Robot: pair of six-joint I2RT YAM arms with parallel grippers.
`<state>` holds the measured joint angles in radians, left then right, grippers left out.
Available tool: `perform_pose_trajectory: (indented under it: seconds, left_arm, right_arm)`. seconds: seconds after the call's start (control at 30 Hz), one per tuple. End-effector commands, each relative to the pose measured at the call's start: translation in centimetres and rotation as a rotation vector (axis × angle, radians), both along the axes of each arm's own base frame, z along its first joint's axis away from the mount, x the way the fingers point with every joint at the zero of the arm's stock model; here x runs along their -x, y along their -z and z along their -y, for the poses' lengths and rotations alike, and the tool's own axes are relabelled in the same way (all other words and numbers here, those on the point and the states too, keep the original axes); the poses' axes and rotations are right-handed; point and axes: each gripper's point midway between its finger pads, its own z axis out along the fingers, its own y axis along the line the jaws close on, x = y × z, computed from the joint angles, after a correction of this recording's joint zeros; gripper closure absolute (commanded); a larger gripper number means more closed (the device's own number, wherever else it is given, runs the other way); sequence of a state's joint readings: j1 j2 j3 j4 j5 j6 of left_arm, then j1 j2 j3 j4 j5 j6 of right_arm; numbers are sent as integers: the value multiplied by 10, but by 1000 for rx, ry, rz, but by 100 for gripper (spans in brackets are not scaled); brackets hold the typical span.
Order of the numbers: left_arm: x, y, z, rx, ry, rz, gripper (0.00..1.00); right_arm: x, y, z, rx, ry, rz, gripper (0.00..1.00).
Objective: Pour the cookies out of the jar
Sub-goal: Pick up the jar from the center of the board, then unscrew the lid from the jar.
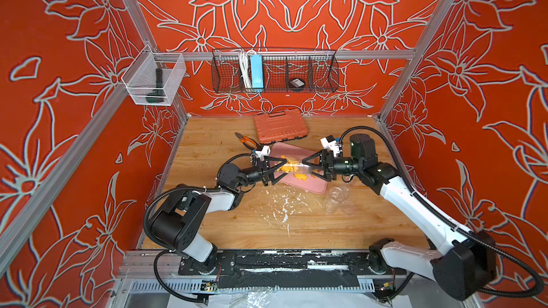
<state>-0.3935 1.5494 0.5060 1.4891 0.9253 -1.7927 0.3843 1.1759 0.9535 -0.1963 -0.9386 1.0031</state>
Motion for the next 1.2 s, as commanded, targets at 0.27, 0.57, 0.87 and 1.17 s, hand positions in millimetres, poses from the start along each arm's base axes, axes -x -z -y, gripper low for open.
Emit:
perform_pose_trajectory:
  seconds: [0.27,0.57,0.87,1.17]
  left_arm:
    - [10,-19,-7,33,4,73,40]
    - [9,-18,-11,31,1,48,40]
    - [9,-15,-13,19,-1,31,40]
    - [7,-12,-20,16,-16,17,40]
  right_arm:
    - [-1,7,1,22,-7,40,38]
    - [-2,0,14,90,-56,213,44]
    - [-4,-6,23,189,-78,517,49]
    - [-2,-19,31,206,-42,574,50]
